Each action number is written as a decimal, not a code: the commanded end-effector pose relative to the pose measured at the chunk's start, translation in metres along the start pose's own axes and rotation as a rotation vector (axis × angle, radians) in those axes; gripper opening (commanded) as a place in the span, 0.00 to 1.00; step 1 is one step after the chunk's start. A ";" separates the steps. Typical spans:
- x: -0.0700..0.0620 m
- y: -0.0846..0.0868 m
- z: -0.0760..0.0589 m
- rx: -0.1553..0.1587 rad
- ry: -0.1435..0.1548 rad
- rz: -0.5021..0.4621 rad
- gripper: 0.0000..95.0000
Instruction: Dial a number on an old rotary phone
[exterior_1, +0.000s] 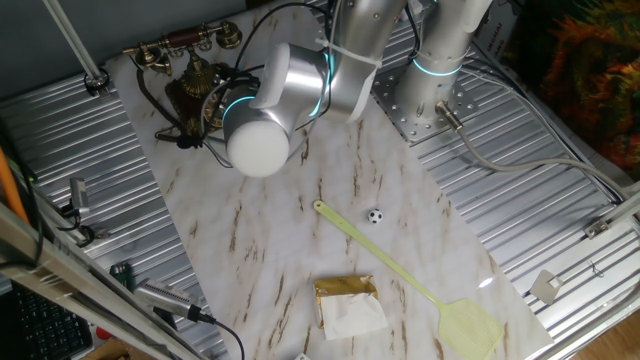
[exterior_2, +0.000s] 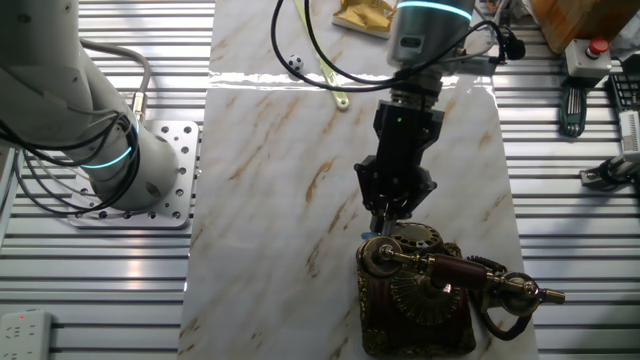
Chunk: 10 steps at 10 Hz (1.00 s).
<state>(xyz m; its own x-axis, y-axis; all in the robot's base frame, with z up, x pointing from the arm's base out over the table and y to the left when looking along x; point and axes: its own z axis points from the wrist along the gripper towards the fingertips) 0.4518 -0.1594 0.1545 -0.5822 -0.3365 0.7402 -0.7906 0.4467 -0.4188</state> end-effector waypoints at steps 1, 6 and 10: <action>0.000 -0.001 0.000 0.002 -0.001 -0.001 0.00; -0.001 -0.001 0.001 0.001 -0.001 -0.009 0.00; -0.003 0.000 0.002 0.000 -0.002 -0.012 0.00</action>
<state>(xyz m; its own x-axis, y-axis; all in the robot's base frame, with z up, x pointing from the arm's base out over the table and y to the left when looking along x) 0.4536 -0.1605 0.1511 -0.5731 -0.3438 0.7439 -0.7974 0.4433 -0.4095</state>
